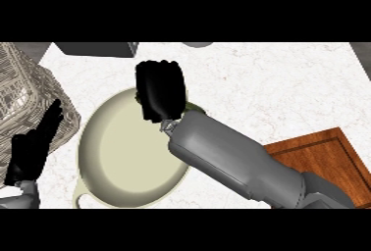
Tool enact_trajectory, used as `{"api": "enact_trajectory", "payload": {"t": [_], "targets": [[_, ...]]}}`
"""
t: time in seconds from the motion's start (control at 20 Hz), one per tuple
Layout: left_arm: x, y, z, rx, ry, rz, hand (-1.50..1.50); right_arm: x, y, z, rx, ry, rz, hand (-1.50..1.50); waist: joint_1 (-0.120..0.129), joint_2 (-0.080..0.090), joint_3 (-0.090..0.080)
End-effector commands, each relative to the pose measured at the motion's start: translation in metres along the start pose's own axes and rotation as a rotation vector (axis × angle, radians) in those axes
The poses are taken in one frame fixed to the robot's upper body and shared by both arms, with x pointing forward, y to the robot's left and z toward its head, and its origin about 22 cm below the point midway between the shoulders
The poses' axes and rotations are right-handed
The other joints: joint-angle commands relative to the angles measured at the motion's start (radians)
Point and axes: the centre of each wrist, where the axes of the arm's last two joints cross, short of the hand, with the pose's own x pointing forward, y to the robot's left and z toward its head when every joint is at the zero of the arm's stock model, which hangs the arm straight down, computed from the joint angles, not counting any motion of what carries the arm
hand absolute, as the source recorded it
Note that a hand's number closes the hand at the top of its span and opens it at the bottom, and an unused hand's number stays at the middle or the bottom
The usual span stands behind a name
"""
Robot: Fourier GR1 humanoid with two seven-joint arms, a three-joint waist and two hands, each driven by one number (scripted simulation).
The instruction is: Pick the squash from the cutting board and place it in the pot
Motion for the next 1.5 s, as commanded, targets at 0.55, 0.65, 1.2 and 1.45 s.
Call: {"api": "enact_trajectory", "payload": {"t": [0.55, 0.65, 1.2, 1.45], "targets": [[-0.001, -0.010, -0.013, -0.006, -0.010, -0.004, 0.00, -0.028, 0.025, -0.016, 0.025, 0.030, -0.306, -1.50, 0.009, 0.004, 0.000], [-0.003, 0.000, 0.000, -0.011, -0.009, 0.004, 0.00, -0.025, 0.017, -0.019, -0.091, -0.002, -0.409, -1.50, 0.017, 0.003, 0.001], [-0.003, -0.009, 0.015, 0.027, 0.017, 0.014, 0.00, -0.027, -0.006, -0.003, -0.123, 0.000, -0.821, -1.50, -0.035, -0.010, 0.002], [-0.018, 0.004, 0.033, 0.041, 0.035, 0.006, 0.00, -0.050, -0.014, 0.024, -0.066, -0.009, -0.901, -1.50, -0.052, -0.014, 0.002]]}}
